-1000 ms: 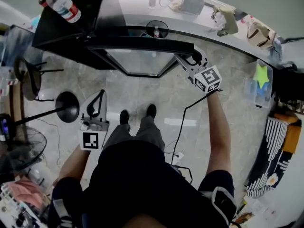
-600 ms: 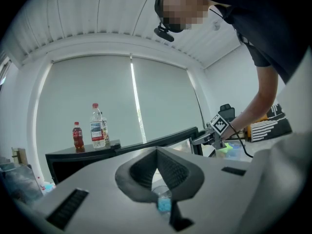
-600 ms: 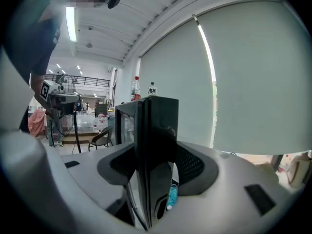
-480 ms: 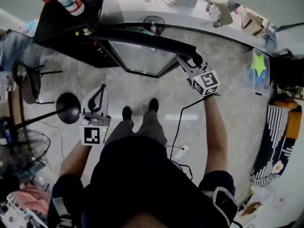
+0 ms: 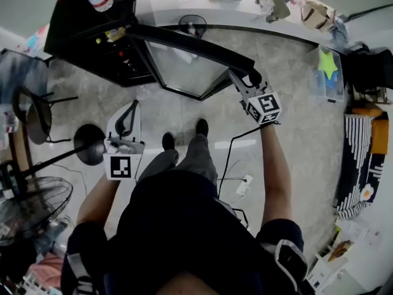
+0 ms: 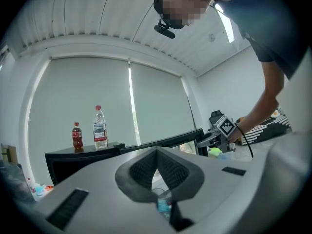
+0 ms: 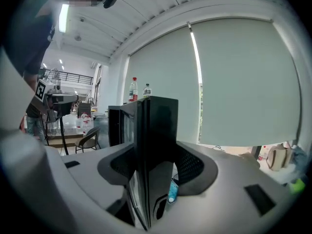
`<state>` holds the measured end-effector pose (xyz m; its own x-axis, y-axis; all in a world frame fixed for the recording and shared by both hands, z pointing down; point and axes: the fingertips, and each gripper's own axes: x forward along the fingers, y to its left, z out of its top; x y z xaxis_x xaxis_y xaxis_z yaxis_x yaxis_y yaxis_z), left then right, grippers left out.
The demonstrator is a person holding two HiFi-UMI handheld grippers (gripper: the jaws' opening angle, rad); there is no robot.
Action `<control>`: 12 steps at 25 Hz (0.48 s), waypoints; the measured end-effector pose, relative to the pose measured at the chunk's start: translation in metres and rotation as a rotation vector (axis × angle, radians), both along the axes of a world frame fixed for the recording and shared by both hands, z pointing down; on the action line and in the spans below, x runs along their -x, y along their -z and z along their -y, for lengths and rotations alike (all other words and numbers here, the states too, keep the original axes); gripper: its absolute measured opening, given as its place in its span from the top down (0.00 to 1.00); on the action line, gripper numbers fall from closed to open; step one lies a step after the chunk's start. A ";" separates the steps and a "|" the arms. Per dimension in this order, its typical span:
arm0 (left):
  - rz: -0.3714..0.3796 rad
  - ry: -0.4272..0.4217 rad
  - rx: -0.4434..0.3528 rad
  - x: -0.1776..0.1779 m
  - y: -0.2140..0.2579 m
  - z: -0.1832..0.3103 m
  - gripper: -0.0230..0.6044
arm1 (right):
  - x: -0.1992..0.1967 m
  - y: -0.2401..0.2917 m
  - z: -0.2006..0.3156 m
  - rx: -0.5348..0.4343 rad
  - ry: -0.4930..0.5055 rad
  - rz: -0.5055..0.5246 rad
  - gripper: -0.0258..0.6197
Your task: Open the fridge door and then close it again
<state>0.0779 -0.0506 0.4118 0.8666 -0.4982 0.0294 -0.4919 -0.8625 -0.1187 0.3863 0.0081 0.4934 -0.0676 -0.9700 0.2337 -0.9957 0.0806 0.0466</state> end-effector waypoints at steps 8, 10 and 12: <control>0.006 -0.063 0.020 0.020 -0.008 -0.012 0.93 | 0.037 0.001 -0.029 0.002 -0.082 -0.006 0.60; -0.006 -0.062 0.022 0.023 -0.006 -0.017 0.93 | 0.046 0.001 -0.035 0.006 -0.093 -0.011 0.60; -0.015 -0.057 0.016 0.026 -0.003 -0.022 0.93 | 0.054 0.001 -0.041 0.009 -0.111 -0.013 0.60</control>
